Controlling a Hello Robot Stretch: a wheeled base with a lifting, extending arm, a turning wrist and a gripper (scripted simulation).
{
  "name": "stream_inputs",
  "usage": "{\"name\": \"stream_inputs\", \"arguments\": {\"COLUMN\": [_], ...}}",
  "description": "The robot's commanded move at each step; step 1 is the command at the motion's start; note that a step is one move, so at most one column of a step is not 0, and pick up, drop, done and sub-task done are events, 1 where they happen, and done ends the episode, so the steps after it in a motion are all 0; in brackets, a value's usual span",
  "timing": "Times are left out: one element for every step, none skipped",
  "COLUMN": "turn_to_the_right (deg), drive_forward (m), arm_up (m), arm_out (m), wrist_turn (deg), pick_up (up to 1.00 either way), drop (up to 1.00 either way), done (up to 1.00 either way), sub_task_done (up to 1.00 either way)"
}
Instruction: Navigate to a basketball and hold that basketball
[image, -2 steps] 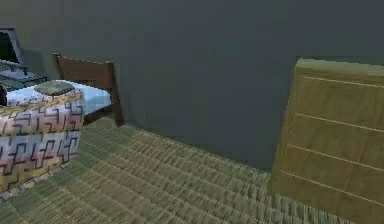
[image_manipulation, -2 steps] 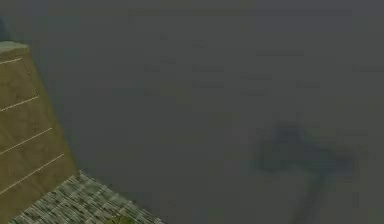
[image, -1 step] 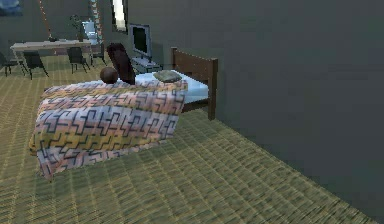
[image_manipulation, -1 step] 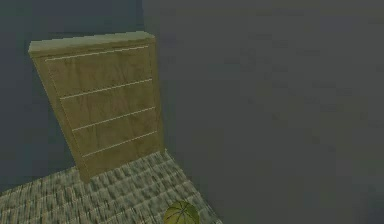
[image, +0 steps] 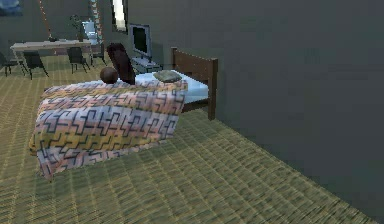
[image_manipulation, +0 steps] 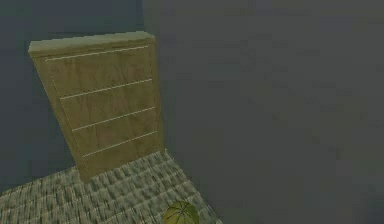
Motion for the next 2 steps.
{"name": "stream_inputs", "arguments": {"turn_to_the_right": [0.0,0.0], "drive_forward": [0.00,0.00], "arm_up": [0.00,0.00], "arm_out": [0.40,0.00], "wrist_turn": [0.0,45.0], "pick_up": [0.00,0.00], "drop": [0.00,0.00], "done": [0.00,0.00], "sub_task_done": [0.00,0.00]}}
